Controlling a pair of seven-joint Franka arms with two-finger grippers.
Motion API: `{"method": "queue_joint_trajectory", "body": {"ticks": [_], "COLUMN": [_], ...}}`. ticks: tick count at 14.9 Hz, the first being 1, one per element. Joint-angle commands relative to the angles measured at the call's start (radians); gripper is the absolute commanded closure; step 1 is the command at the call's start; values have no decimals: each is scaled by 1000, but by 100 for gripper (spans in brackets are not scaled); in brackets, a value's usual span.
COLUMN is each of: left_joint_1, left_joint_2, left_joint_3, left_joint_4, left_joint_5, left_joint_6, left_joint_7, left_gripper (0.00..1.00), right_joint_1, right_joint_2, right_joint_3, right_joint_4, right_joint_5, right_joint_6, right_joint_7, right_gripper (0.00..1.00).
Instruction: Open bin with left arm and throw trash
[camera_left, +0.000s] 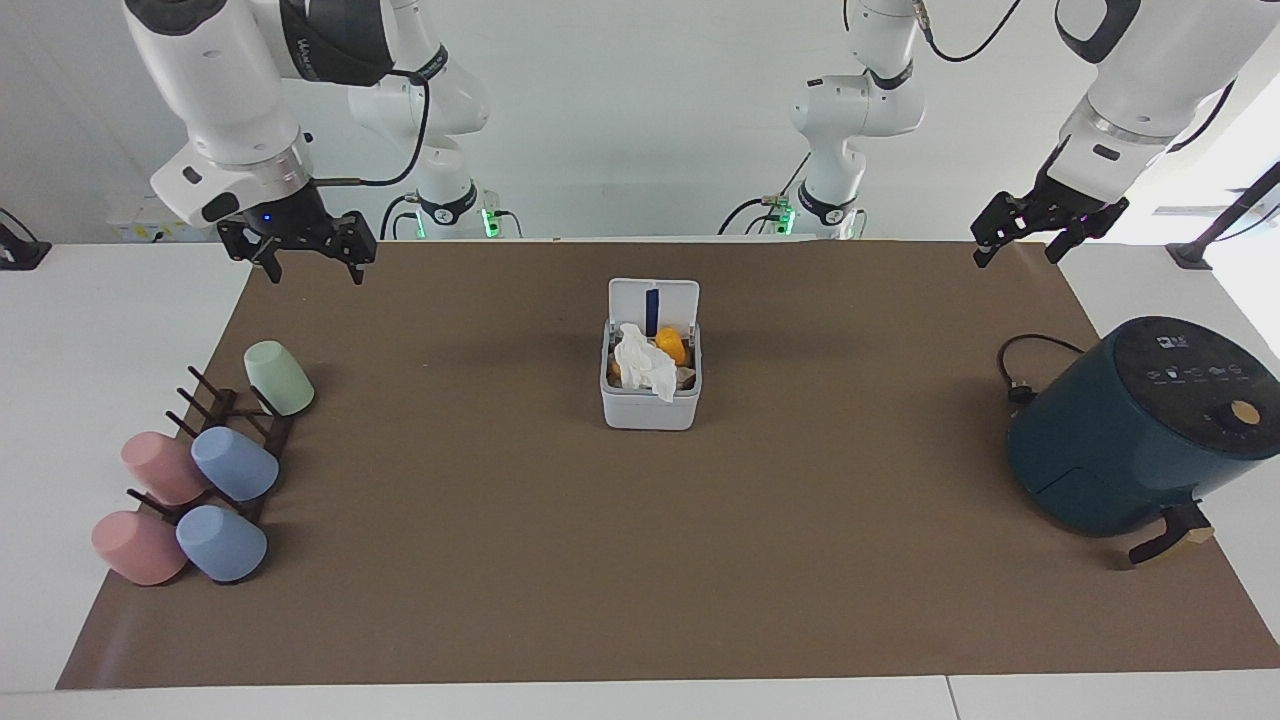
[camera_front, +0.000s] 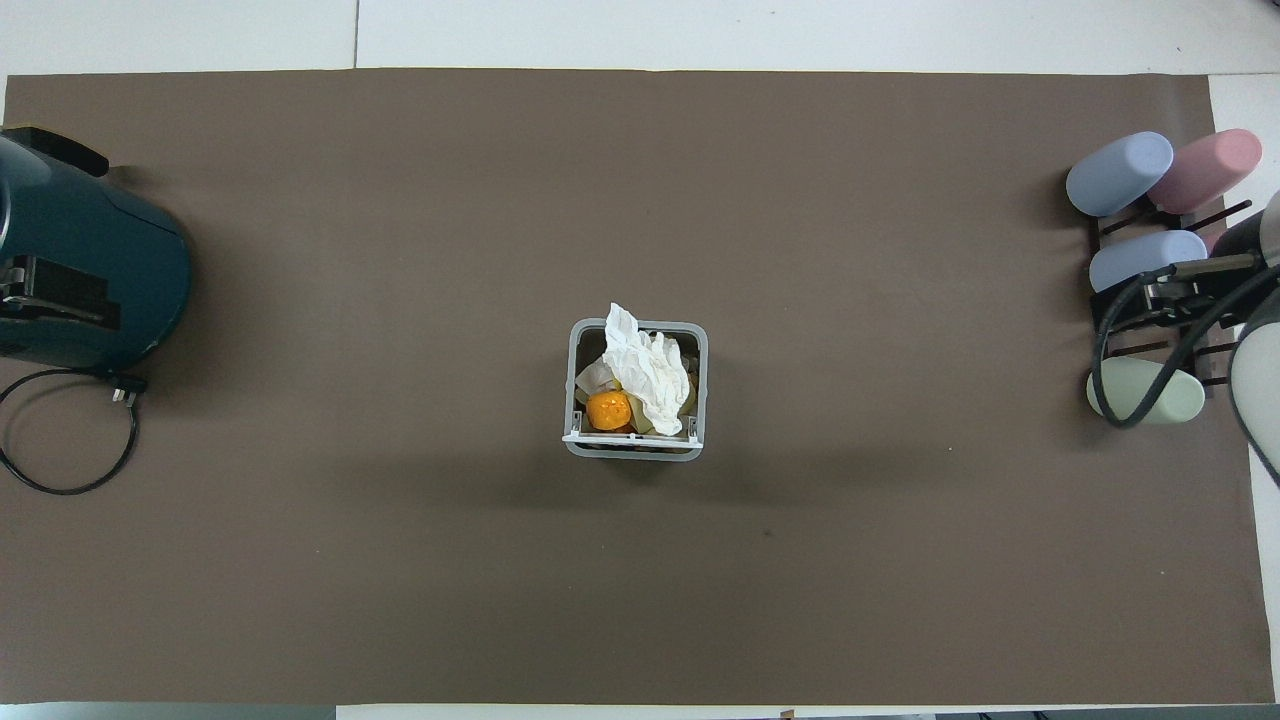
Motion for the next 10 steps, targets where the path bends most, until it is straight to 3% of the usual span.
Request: {"method": "queue_joint_trajectory", "body": {"ticks": [1, 4, 10], "left_joint_1": [11, 11, 11], "left_joint_2": [-20, -22, -22], "left_joint_3": [-6, -6, -6], "left_joint_4": [-28, -33, -33], "left_joint_5": [-6, -6, -6], "left_joint_6": [30, 30, 29], "left_joint_7": [4, 5, 5], "left_gripper": [0, 0, 0], "right_joint_1": [34, 92, 100], "right_joint_2": [34, 34, -10], "right_joint_3": [-24, -89, -92], "right_joint_4": [46, 41, -10], "right_joint_5": [-15, -2, 4], "right_joint_6": [-30, -15, -36], "right_joint_7": [-35, -41, -55], "right_gripper": [0, 0, 0]}}
